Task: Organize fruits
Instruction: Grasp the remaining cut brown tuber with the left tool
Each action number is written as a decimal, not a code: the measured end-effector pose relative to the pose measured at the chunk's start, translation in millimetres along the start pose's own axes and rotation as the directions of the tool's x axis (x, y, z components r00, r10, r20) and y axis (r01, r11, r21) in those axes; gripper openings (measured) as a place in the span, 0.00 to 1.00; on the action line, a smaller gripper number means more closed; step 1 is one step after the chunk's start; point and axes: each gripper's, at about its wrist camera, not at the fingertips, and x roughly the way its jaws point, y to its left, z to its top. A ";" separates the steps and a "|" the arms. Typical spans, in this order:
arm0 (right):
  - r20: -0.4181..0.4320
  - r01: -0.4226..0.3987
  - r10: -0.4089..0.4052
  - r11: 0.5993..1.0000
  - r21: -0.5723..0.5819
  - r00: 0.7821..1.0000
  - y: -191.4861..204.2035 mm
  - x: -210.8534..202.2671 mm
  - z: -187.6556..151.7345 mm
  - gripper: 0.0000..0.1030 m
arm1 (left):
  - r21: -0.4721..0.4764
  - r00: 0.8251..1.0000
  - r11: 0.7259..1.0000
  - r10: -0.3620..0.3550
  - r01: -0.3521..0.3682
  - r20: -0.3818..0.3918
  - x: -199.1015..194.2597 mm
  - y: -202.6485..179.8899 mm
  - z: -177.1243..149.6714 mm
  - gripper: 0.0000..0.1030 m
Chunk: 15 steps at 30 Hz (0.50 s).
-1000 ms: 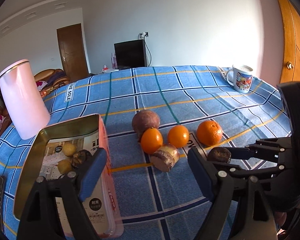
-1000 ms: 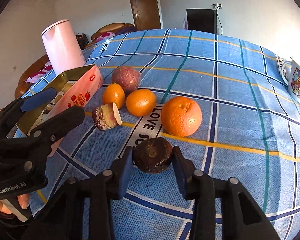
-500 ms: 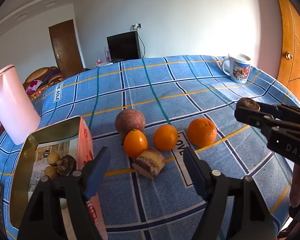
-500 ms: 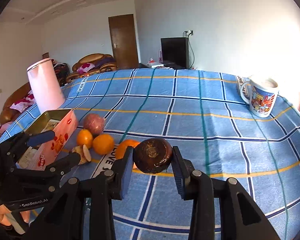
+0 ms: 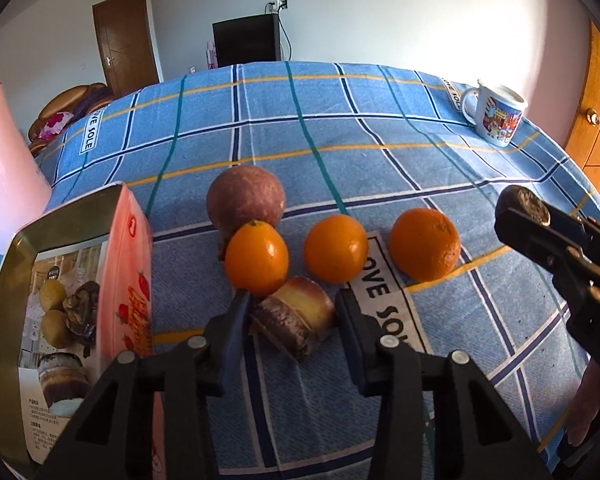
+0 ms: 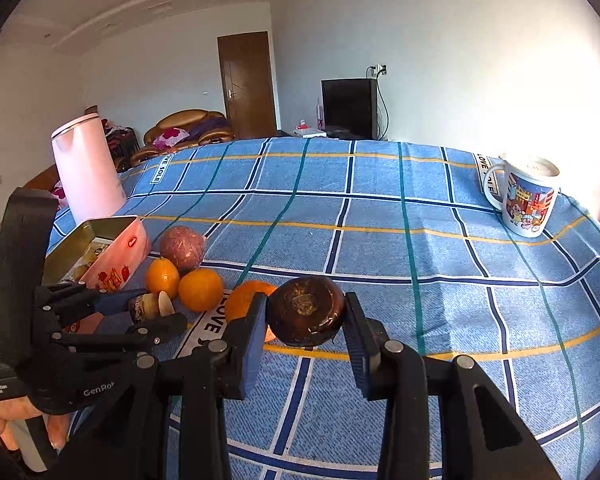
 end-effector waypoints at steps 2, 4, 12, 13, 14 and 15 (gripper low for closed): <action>-0.005 -0.003 0.003 1.000 0.005 1.000 -1.2 1.3 0.1 0.38 | -0.003 1.000 1.000 -0.002 0.002 0.004 -1.3 0.3 -0.8 0.43; 0.006 -0.010 0.010 1.000 0.008 1.000 -1.9 -0.7 0.0 0.38 | -0.001 1.000 1.000 -0.001 0.001 0.018 -4.1 -0.2 -1.0 0.43; 0.073 -0.025 0.025 1.000 -0.004 0.997 0.1 -13.9 -1.7 0.38 | 0.022 0.992 1.000 0.014 -0.017 0.125 -23.7 -4.1 -2.8 0.43; 0.079 -0.026 0.026 1.000 -0.007 0.997 1.1 -14.9 -1.4 0.38 | 0.023 0.990 1.000 0.017 -0.020 0.139 -26.2 -4.4 -3.1 0.43; 0.086 -0.027 0.028 1.000 -0.010 0.996 1.7 -15.9 -1.6 0.38 | 0.023 0.988 0.999 0.023 -0.027 0.152 -28.4 -4.6 -3.1 0.43; 0.093 -0.027 0.028 1.000 -0.013 0.995 2.1 -17.1 -1.7 0.38 | 0.024 0.986 0.999 0.026 -0.030 0.163 -29.7 -4.5 -3.1 0.43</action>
